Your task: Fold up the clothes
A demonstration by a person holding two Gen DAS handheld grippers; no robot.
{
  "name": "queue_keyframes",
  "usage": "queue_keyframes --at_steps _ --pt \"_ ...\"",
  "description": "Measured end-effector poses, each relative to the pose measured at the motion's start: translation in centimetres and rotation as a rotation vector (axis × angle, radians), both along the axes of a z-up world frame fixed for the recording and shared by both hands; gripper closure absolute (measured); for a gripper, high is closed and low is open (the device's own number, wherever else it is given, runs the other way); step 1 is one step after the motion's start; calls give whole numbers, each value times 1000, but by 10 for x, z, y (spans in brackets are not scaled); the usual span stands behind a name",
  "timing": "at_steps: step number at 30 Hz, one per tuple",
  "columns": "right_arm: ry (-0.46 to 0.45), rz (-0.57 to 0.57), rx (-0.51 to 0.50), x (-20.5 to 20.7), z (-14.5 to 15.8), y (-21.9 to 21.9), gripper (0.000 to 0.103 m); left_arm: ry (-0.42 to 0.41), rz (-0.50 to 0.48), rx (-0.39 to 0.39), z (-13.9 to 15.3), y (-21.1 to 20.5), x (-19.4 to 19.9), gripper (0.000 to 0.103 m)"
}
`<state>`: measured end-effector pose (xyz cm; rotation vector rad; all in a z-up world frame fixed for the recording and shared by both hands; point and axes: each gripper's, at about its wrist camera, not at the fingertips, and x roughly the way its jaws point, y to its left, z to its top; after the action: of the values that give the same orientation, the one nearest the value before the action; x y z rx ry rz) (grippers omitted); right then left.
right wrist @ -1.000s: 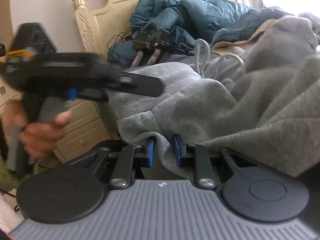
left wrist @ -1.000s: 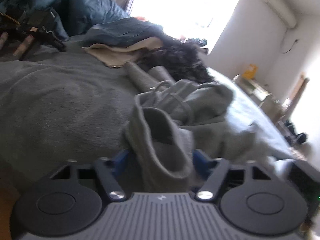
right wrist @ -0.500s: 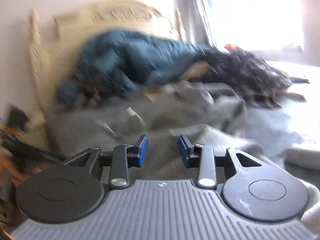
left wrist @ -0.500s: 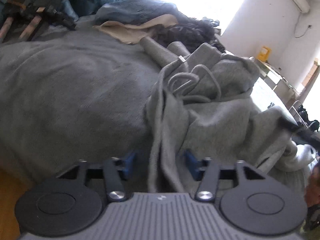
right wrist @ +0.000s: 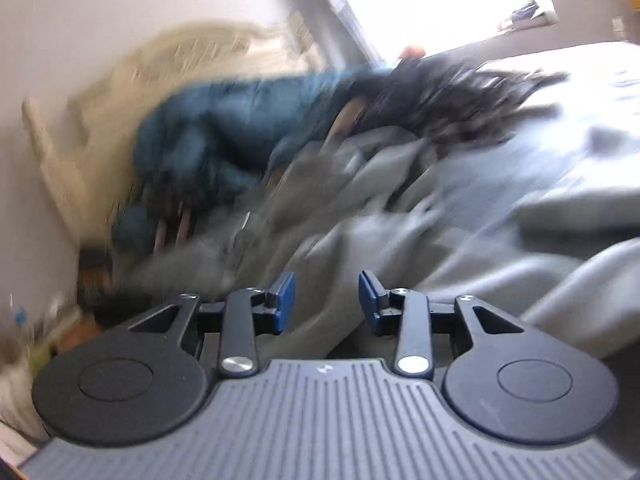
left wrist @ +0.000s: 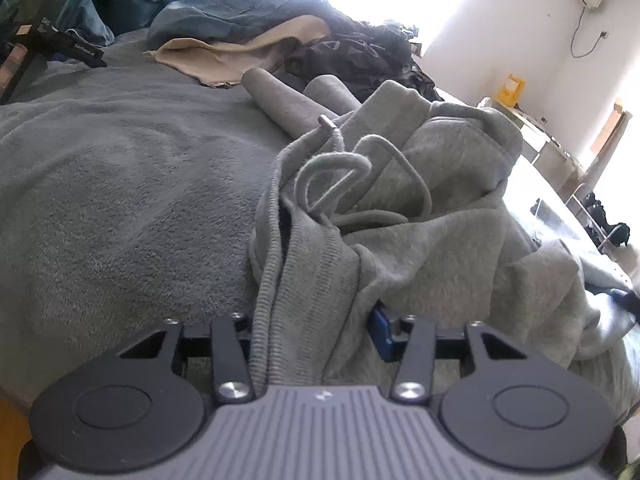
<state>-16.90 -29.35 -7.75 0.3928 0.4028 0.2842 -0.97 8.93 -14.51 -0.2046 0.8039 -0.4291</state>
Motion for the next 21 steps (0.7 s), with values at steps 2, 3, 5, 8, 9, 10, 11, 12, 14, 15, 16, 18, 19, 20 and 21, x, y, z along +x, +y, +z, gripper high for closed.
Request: queue_keyframes --at_steps 2,3,5,8,9,10,11,12,14,15,16,18,19,20,21 --pt "-32 -116 -70 -5 21 -33 41 -9 7 0 -1 0 -2 57" --pt "-32 -185 -118 -4 29 -49 36 -12 10 3 -1 -1 -3 57" --pt "26 -258 -200 9 35 -80 25 -19 16 11 -1 -1 -4 57" --pt "200 -304 -338 44 22 -108 24 -28 22 23 -1 -2 -6 57" --pt "252 -308 -397 57 15 -110 24 -29 25 24 -1 -2 -6 57" --pt "281 -312 -456 68 6 -110 24 -30 28 26 -1 -3 -7 58" --pt "309 -306 -508 78 -3 -109 24 -31 30 28 0 -3 -7 58" --pt "337 -287 -549 86 -12 -106 25 -32 31 30 0 -3 -7 58" --pt "392 -262 -648 101 -30 -100 30 -31 34 33 0 -4 -7 58" --pt "405 -264 -695 105 -35 -99 40 -32 35 33 0 -4 -7 58" --pt "408 -271 -716 106 -38 -102 45 -33 36 32 0 -4 -7 58" --pt "390 -330 -649 102 -33 -118 67 -37 35 33 -1 -4 -8 58" --pt "370 -375 -584 96 -28 -131 72 -40 34 34 -1 -4 -8 58" --pt "338 -432 -502 86 -21 -147 74 -43 32 34 -1 -4 -8 58" --pt "308 -486 -420 75 -14 -163 74 -44 30 34 -1 -4 -8 58"
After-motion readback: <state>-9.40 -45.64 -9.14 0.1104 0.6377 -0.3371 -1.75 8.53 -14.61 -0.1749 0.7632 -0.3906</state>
